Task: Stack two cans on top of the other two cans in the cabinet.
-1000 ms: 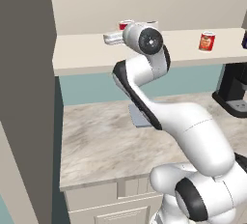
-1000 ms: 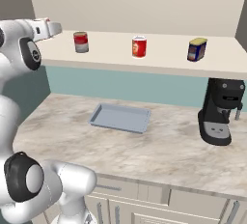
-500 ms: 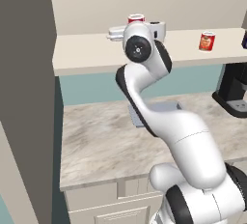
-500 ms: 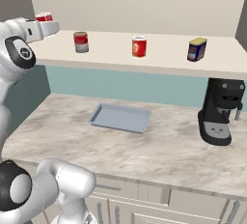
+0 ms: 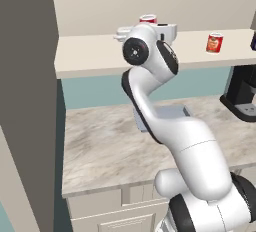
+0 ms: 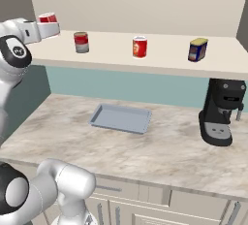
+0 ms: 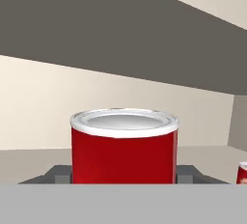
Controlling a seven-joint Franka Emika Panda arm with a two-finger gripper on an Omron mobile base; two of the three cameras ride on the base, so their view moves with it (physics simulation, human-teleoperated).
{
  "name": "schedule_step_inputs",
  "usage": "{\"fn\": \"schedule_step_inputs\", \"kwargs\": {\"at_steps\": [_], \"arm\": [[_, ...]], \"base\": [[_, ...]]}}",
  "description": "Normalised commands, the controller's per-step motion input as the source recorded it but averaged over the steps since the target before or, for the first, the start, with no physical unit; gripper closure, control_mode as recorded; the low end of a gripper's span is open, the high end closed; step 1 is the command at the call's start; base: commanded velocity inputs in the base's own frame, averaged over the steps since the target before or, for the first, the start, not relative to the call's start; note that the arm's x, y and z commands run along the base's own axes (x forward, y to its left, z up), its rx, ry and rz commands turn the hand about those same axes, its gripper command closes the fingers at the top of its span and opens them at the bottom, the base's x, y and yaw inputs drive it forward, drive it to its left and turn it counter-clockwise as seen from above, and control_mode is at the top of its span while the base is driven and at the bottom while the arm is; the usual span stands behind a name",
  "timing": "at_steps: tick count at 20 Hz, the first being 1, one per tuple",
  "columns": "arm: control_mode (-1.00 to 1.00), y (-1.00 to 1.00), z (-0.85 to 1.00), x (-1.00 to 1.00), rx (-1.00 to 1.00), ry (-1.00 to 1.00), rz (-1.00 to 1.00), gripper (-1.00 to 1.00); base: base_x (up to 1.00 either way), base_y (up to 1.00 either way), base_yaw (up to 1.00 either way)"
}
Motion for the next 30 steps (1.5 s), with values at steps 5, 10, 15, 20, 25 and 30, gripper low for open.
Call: {"fn": "schedule_step_inputs", "kwargs": {"at_steps": [5, 10, 15, 20, 25, 30], "arm": [[-1.0, -0.19, 0.03, 0.0, 0.0, -0.05, -0.02, 1.0], [-1.0, -0.2, 0.09, 0.0, 0.0, -0.03, -0.04, 1.0], [-1.0, -0.2, 0.0, 0.06, 0.0, 0.0, -0.05, 1.0], [-1.0, -0.12, 0.0, 0.13, 0.0, 0.0, -0.03, 1.0], [-1.0, 0.0, 0.0, 0.12, 0.01, 0.0, -0.02, 1.0], [-1.0, -0.03, 0.0, 0.11, 0.0, 0.0, -0.02, 1.0]], "base": [[0.0, 0.0, 0.0], [0.0, 0.0, 0.0], [0.0, 0.0, 0.0], [0.0, 0.0, 0.0], [0.0, 0.0, 0.0], [0.0, 0.0, 0.0]]}}
